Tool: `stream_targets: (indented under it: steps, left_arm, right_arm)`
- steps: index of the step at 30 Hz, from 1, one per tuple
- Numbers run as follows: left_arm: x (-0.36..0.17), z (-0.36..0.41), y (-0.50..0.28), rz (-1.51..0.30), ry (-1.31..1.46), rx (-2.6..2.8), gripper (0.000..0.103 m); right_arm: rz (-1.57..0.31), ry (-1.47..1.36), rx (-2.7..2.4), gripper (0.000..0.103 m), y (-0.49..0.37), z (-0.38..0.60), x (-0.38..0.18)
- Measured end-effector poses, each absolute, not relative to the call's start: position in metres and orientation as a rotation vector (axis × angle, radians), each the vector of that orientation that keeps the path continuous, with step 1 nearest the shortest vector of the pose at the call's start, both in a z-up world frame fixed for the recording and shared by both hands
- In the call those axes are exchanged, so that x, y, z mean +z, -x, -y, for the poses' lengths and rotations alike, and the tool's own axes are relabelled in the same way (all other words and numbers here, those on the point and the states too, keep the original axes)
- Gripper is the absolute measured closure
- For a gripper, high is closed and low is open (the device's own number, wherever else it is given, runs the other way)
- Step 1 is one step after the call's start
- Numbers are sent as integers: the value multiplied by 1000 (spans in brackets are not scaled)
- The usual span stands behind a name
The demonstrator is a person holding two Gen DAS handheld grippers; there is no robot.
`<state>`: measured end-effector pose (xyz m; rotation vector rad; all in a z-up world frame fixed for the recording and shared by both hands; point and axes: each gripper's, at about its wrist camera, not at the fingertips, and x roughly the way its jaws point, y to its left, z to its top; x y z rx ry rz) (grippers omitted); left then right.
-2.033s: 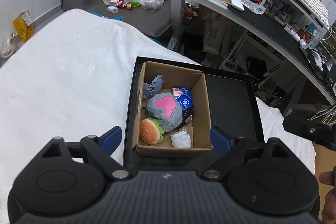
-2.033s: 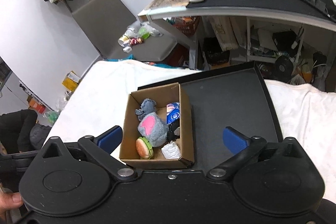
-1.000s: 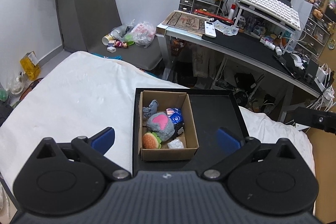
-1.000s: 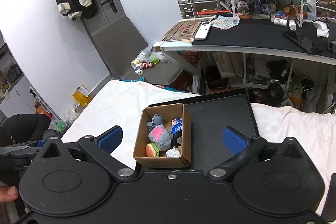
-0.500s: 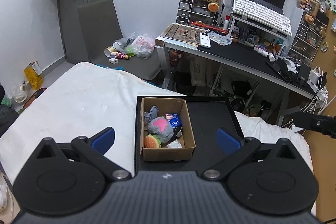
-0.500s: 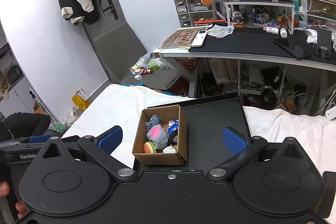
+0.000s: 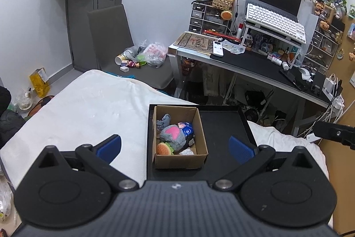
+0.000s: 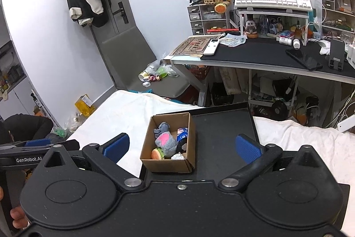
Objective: Organize soft objects
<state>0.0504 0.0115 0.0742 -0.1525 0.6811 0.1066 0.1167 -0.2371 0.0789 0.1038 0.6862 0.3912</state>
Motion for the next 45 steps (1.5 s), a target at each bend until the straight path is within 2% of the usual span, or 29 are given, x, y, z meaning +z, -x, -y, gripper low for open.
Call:
stream_targets:
  steps: [45]
  left_arm:
    - [72,-15,-44,-681,134,110,0]
  right_arm:
    - [-699,-53,383,0,-111,225,76]
